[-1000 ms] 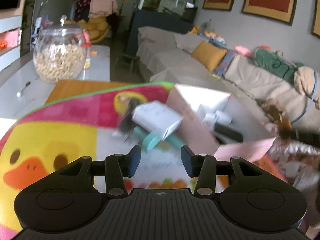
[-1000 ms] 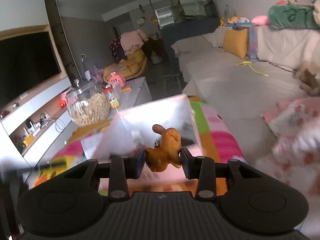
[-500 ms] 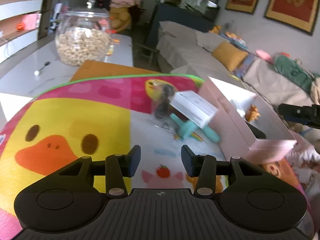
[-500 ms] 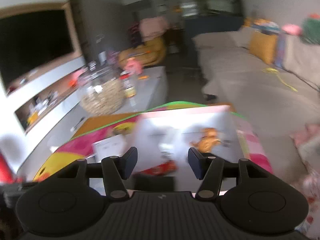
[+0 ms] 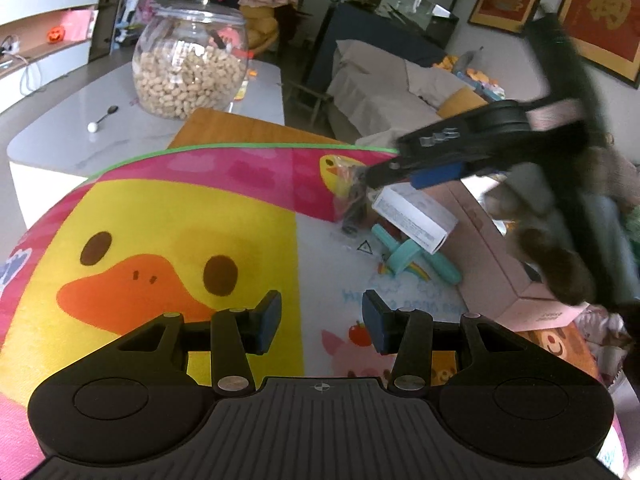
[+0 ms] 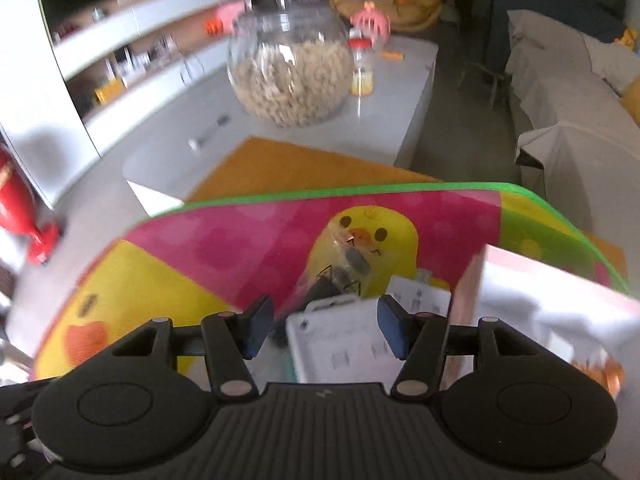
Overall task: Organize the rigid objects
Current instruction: 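Move the right tool toward the white USB-C box on the mat, then grasp the white USB-C box with the right tool while the left tool grasps the clear cable bag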
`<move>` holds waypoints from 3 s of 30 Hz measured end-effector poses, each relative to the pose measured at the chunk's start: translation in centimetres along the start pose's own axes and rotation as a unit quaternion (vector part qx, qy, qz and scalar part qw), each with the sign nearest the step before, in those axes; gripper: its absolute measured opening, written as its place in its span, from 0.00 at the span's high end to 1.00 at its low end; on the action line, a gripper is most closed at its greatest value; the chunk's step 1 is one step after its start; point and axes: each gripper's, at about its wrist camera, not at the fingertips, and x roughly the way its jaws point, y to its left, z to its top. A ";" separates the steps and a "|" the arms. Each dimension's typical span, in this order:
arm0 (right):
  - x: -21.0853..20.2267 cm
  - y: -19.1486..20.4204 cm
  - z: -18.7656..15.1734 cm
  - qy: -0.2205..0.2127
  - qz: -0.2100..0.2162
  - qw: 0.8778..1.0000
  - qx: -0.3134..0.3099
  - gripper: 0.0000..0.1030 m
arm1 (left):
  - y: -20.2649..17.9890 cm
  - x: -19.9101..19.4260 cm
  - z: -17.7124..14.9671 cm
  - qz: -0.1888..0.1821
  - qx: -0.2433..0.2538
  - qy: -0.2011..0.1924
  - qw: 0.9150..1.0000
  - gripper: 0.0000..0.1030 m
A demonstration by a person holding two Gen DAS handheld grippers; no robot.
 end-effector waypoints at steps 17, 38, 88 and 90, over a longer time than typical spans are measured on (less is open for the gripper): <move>-1.9 1.6 -3.8 0.038 0.058 0.997 -0.018 0.89 | 0.5 -0.2 -0.1 -0.018 -0.008 -0.004 1.000 0.53; -12.3 -1.3 -22.0 -0.054 0.076 0.995 0.041 0.61 | -5.5 0.2 -0.2 -0.021 0.170 -0.014 0.985 0.53; -14.7 -5.1 -27.1 -0.142 -0.010 0.988 0.066 0.33 | -4.5 0.9 -2.5 0.011 0.151 0.041 0.988 0.66; -14.4 -5.0 -27.0 -0.125 -0.018 0.990 0.061 0.33 | -4.4 0.9 -2.6 0.009 0.143 0.039 0.989 0.66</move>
